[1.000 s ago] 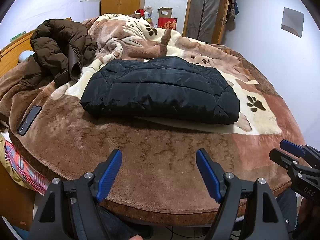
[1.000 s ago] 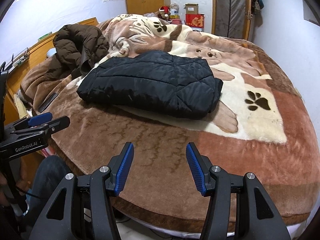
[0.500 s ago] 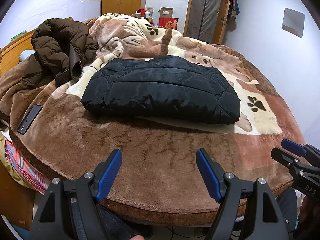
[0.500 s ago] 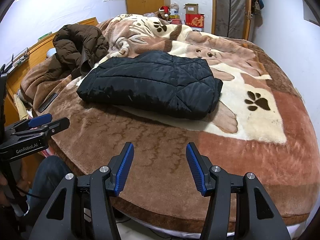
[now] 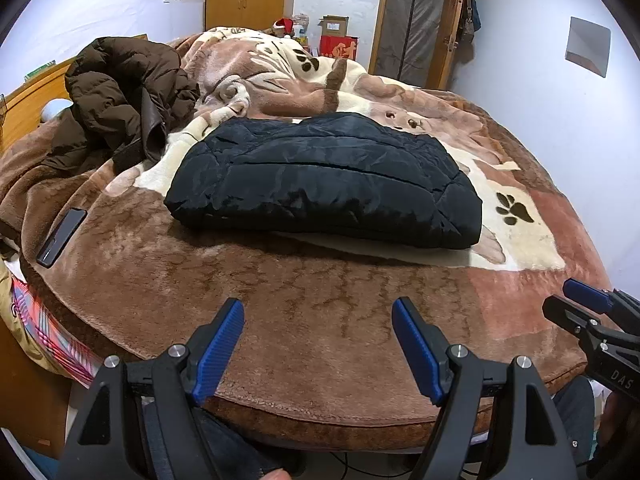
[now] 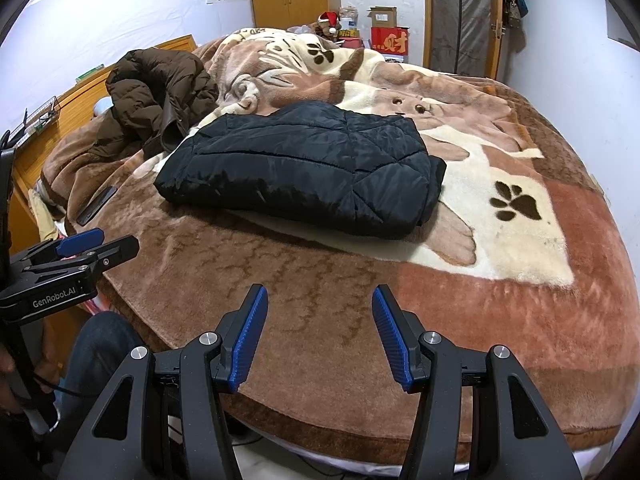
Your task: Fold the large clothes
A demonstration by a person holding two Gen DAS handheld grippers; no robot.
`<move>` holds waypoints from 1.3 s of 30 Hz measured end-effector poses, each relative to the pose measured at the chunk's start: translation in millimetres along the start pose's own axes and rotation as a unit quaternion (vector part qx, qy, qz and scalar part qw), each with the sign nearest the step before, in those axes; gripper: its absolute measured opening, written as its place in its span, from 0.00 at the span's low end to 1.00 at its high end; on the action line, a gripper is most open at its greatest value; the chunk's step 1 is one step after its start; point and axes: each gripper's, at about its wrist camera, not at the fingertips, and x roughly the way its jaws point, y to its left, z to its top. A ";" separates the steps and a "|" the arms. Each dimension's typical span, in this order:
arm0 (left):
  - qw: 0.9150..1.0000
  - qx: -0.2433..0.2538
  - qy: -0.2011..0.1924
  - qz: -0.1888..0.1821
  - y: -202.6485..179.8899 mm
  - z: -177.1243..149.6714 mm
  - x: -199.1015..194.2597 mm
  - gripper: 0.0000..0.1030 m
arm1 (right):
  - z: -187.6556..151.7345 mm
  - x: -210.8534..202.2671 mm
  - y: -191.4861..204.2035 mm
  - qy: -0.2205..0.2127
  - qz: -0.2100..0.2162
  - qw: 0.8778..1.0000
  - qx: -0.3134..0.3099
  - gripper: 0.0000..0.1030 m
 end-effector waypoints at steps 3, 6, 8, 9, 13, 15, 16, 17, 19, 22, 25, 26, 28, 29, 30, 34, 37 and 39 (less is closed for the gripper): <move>1.000 0.000 0.000 0.000 0.3 -0.1 0.1 0.76 | 0.1 -0.1 0.0 0.001 0.000 1.000 0.000 0.53; 1.000 0.000 0.001 -0.001 1.6 0.1 0.4 0.76 | -0.1 -0.5 1.5 0.002 0.000 1.000 0.000 0.53; 1.000 -0.001 0.001 0.002 0.2 -1.5 -0.7 0.76 | 0.0 -0.3 2.1 0.002 0.000 1.000 0.001 0.53; 1.000 -0.002 0.001 0.003 0.4 -1.7 -1.0 0.76 | -0.2 -0.2 2.6 0.002 0.000 1.000 0.001 0.53; 1.000 -0.002 0.000 0.005 0.6 -2.1 -1.2 0.76 | -0.3 -0.3 2.7 0.002 0.000 1.000 0.001 0.53; 1.000 -0.004 0.000 0.006 -1.1 -2.6 -1.0 0.76 | -0.3 -0.2 2.6 0.002 0.000 1.000 0.000 0.53; 1.000 -0.004 0.000 0.007 -0.7 -2.6 -1.0 0.76 | -0.4 -0.1 2.6 0.002 0.000 1.000 0.000 0.53; 1.000 -0.003 0.000 0.010 -0.2 -2.5 -1.1 0.76 | -0.3 0.1 2.7 0.002 0.000 1.000 0.000 0.53; 1.000 -0.003 -0.001 0.013 0.3 -3.0 -2.1 0.76 | -0.2 0.0 3.0 0.003 0.000 1.000 0.001 0.53; 1.000 -0.005 -0.001 0.019 -3.1 -3.4 -2.3 0.76 | -1.5 0.8 3.5 0.003 0.000 1.000 0.000 0.53; 1.000 -0.004 0.000 0.024 -1.4 -3.1 -2.2 0.76 | -1.7 0.9 4.1 0.004 0.000 1.000 0.001 0.53; 1.000 -0.005 0.000 0.025 -4.0 -3.4 -1.6 0.76 | -1.7 0.9 4.0 0.004 0.000 1.000 0.001 0.53; 1.000 -0.009 0.001 0.025 -5.9 -4.0 -0.7 0.76 | -1.5 0.6 3.8 0.004 0.002 1.000 0.002 0.53; 1.000 -0.010 0.001 0.025 -7.0 -4.2 -0.5 0.76 | -1.4 0.5 3.9 0.004 0.001 1.000 0.001 0.53; 1.000 -0.010 0.001 0.027 -7.9 -4.4 -0.5 0.76 | -3.0 0.9 4.0 0.005 0.001 1.000 0.001 0.53; 1.000 -0.011 0.001 0.026 -9.3 -5.0 0.4 0.76 | -3.7 1.3 3.3 0.005 0.001 1.000 0.002 0.53; 0.999 -0.012 -0.002 0.030 -12.1 -4.8 0.6 0.76 | -6.2 2.4 2.8 0.004 0.002 1.000 0.004 0.53; 0.999 -0.014 -0.002 0.029 -15.9 -4.9 0.7 0.76 | -7.1 3.6 1.8 0.004 0.002 1.000 0.004 0.53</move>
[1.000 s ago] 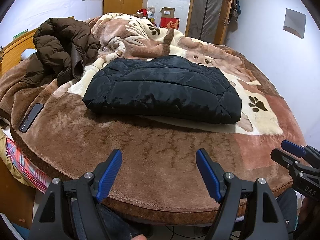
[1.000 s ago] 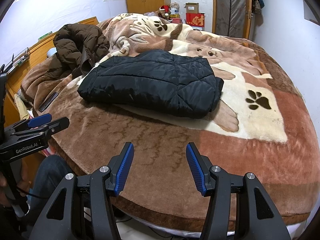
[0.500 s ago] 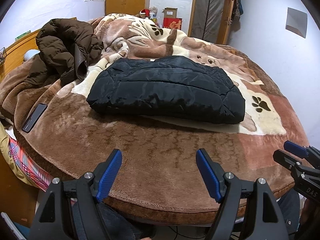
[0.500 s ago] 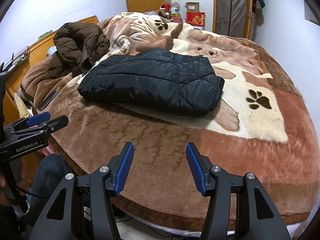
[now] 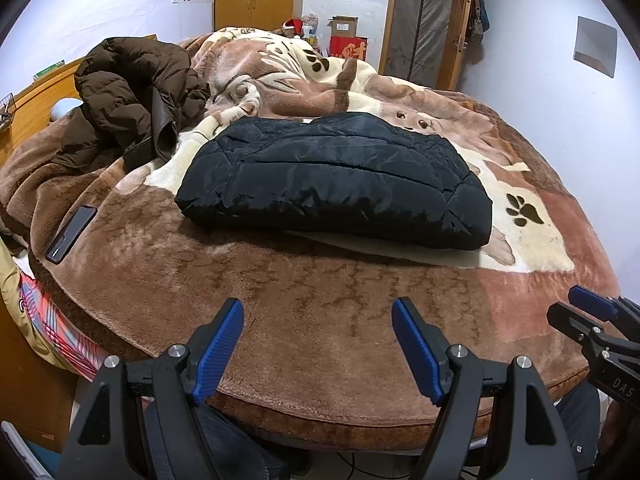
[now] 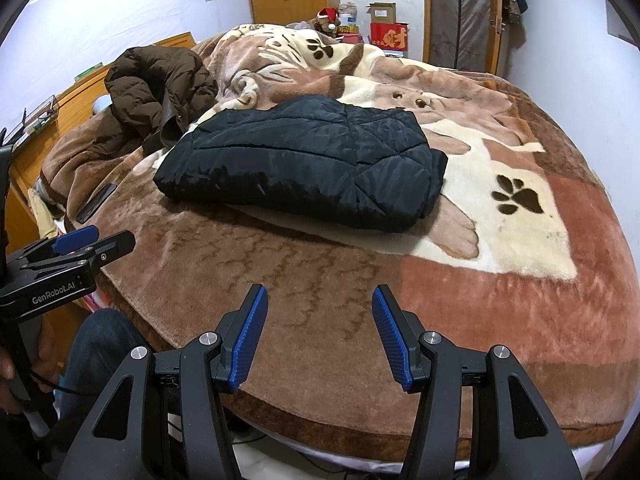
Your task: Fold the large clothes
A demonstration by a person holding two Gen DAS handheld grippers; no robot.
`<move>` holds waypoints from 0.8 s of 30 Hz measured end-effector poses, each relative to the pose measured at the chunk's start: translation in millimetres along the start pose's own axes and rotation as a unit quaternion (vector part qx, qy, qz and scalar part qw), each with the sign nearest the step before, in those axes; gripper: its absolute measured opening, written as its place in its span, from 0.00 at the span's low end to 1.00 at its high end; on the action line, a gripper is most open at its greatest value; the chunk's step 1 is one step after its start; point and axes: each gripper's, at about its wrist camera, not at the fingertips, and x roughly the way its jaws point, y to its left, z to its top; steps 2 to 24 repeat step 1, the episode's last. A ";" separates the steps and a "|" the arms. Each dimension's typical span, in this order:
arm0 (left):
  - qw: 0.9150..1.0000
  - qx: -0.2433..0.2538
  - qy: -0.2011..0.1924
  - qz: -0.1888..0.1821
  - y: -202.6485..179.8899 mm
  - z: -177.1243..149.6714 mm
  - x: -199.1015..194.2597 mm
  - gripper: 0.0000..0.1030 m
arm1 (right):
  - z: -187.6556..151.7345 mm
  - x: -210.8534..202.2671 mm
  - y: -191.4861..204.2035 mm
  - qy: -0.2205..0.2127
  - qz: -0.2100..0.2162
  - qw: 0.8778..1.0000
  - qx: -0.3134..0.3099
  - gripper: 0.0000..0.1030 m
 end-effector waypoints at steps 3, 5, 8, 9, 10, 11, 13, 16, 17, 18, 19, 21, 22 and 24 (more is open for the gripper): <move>1.000 -0.001 0.001 0.002 -0.9 0.1 0.1 0.76 | 0.6 0.4 -1.0 0.000 0.000 1.000 0.000 0.53; 1.000 -0.001 0.001 0.002 -0.9 0.1 0.1 0.76 | 0.6 0.4 -1.0 0.000 0.000 1.000 0.000 0.53; 1.000 -0.001 0.001 0.002 -0.9 0.1 0.1 0.76 | 0.6 0.4 -1.0 0.000 0.000 1.000 0.000 0.53; 1.000 -0.001 0.001 0.002 -0.9 0.1 0.1 0.76 | 0.6 0.4 -1.0 0.000 0.000 1.000 0.000 0.53; 1.000 -0.001 0.001 0.002 -0.9 0.1 0.1 0.76 | 0.6 0.4 -1.0 0.000 0.000 1.000 0.000 0.53; 1.000 -0.001 0.001 0.002 -0.9 0.1 0.1 0.76 | 0.6 0.4 -1.0 0.000 0.000 1.000 0.000 0.53; 1.000 -0.001 0.001 0.002 -0.9 0.1 0.1 0.76 | 0.6 0.4 -1.0 0.000 0.000 1.000 0.000 0.53; 1.000 -0.001 0.001 0.002 -0.9 0.1 0.1 0.76 | 0.6 0.4 -1.0 0.000 0.000 1.000 0.000 0.53; 1.000 -0.001 0.001 0.002 -0.9 0.1 0.1 0.76 | 0.6 0.4 -1.0 0.000 0.000 1.000 0.000 0.53; 1.000 -0.001 0.001 0.002 -0.9 0.1 0.1 0.76 | 0.6 0.4 -1.0 0.000 0.000 1.000 0.000 0.53; 1.000 -0.001 0.001 0.002 -0.9 0.1 0.1 0.76 | 0.6 0.4 -1.0 0.000 0.000 1.000 0.000 0.53; 1.000 -0.001 0.001 0.002 -0.9 0.1 0.1 0.76 | 0.6 0.4 -1.0 0.000 0.000 1.000 0.000 0.53; 1.000 -0.001 0.001 0.002 -0.9 0.1 0.1 0.76 | 0.6 0.4 -1.0 0.000 0.000 1.000 0.000 0.53; 1.000 -0.001 0.001 0.002 -0.9 0.1 0.1 0.76 | 0.6 0.4 -1.0 0.000 0.000 1.000 0.000 0.53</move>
